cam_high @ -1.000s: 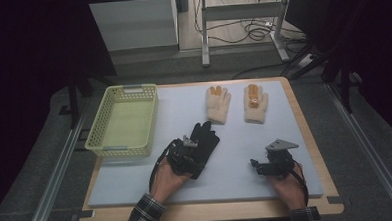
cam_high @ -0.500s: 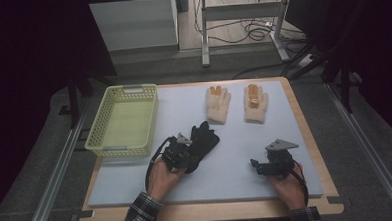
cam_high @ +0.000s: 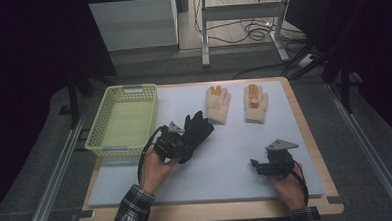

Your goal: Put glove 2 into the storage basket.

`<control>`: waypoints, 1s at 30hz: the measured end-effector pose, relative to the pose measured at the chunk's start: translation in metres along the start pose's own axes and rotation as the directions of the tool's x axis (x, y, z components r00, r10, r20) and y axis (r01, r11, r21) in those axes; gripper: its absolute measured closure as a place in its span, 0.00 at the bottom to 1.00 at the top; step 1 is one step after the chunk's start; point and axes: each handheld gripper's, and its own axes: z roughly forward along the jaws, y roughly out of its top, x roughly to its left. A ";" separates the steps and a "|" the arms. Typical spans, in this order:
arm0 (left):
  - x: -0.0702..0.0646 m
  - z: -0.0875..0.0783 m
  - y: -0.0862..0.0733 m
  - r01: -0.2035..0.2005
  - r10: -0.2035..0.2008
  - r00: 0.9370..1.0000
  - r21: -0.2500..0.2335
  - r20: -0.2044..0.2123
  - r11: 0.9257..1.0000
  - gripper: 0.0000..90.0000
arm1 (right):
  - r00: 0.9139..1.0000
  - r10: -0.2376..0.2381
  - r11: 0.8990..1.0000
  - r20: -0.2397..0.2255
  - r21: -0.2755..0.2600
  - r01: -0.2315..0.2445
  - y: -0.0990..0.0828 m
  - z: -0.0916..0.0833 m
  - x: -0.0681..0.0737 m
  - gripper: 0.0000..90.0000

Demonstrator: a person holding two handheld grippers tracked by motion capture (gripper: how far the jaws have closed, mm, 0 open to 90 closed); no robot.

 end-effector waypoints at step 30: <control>0.090 -0.068 0.021 0.108 -0.124 0.966 -0.081 -0.226 0.991 0.67 | 1.000 0.001 1.000 0.000 -0.001 -0.001 0.000 0.000 0.000 0.22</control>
